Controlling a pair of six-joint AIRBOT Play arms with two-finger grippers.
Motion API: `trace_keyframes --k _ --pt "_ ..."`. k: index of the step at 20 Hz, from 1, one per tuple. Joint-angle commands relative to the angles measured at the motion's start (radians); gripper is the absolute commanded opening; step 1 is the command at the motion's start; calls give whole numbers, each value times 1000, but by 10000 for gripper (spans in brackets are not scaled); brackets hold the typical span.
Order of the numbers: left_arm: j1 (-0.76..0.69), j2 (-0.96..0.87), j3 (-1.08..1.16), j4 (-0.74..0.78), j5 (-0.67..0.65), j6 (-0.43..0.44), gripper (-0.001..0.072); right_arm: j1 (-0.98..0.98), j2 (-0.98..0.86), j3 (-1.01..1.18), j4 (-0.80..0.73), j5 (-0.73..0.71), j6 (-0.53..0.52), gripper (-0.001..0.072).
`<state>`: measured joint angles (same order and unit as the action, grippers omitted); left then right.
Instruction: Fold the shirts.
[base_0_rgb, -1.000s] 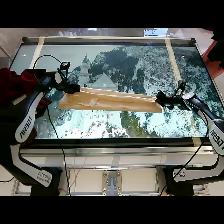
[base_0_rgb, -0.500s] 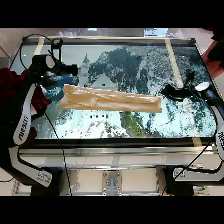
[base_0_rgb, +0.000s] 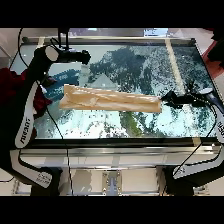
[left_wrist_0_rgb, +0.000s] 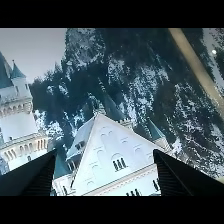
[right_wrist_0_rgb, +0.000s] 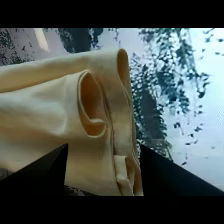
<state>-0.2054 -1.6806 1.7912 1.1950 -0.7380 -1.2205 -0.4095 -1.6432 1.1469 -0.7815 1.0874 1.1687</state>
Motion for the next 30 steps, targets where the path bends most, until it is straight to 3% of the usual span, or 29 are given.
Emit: trace_keyframes --k 1,3,14,15,16,17,18,19,20,21,22,26,30 --pt "-26 1 3 -19 3 44 685 -6 -50 2 56 21 -85 555" --pt "-27 1 3 -20 -9 43 685 -6 -61 2 56 19 -100 691" --pt "-27 0 3 -20 -79 43 685 95 -107 2 127 -47 -86 660" --pt "-27 -1 3 -20 -95 43 685 111 -108 2 128 -61 -70 619" --pt "-27 -5 2 -20 -114 43 684 123 -108 2 132 -68 -65 495" --pt "-27 -8 0 -19 -123 43 683 130 -107 2 149 -66 -66 315" --pt "-27 -14 -2 -20 -132 43 654 131 -107 2 188 -55 -67 77" --pt "-27 -24 -2 -21 -143 43 521 127 -106 3 230 -32 -79 32" --pt "-28 -35 -2 -26 -156 42 377 124 -101 11 258 5 -105 33" --pt "-29 -51 -2 -45 -174 41 161 121 -92 25 259 39 -109 32" --pt "-34 -68 -2 -64 -187 42 14 121 -78 41 258 75 -108 32" --pt "-127 -185 -2 -117 -264 13 9 130 16 120 219 153 -66 31" --pt "-288 -335 -2 68 -278 -87 9 173 110 217 95 191 26 30"
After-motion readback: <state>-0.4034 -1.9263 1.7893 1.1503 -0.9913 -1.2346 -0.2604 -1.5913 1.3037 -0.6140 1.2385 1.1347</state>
